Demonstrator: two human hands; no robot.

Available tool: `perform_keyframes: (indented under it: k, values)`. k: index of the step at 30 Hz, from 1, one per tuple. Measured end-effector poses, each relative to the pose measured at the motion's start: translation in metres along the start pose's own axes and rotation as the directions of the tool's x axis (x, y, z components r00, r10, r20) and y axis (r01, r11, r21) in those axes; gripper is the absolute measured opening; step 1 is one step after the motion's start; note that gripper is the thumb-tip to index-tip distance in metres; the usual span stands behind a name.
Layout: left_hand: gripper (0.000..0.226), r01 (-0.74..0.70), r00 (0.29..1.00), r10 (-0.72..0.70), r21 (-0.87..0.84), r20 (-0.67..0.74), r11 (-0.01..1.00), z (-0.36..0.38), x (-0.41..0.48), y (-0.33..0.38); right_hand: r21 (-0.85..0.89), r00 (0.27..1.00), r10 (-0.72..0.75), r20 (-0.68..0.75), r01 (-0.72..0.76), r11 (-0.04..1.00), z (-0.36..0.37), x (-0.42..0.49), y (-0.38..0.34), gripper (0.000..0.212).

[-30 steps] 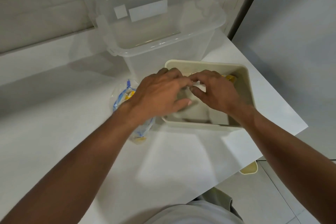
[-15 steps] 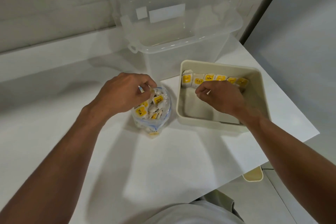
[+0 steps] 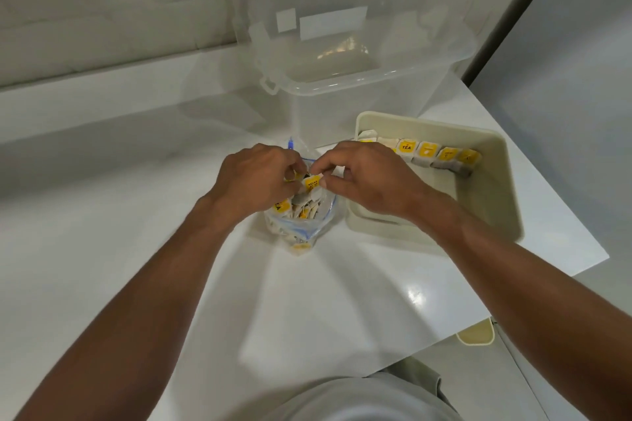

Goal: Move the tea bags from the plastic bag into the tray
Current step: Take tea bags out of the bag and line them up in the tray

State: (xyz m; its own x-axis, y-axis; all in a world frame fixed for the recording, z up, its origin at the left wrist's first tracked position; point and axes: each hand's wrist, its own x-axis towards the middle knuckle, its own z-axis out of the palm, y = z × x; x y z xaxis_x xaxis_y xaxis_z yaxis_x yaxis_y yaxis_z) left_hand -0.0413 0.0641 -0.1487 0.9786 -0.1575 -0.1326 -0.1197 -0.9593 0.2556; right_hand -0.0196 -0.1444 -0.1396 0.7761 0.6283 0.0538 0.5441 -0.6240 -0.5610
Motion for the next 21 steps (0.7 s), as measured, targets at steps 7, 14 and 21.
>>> perform_keyframes:
  k: [7,14,21]
  values:
    - [0.014,0.072,0.995,-0.067,0.064,-0.081,0.995,0.024,0.007,0.008,-0.230,0.994,0.056,0.092,-0.033,0.973,0.012,0.013,-0.003,0.030]
    - [0.004,0.048,0.998,-0.057,-0.224,-0.032,0.973,0.014,0.005,-0.004,-0.121,0.995,0.097,0.011,-0.095,0.988,0.011,0.016,0.000,0.028]
    - [0.005,-0.007,0.995,-0.039,-0.453,-0.093,0.891,0.001,-0.001,-0.008,-0.048,0.985,0.135,-0.105,-0.141,0.989,0.014,0.020,0.003,0.011]
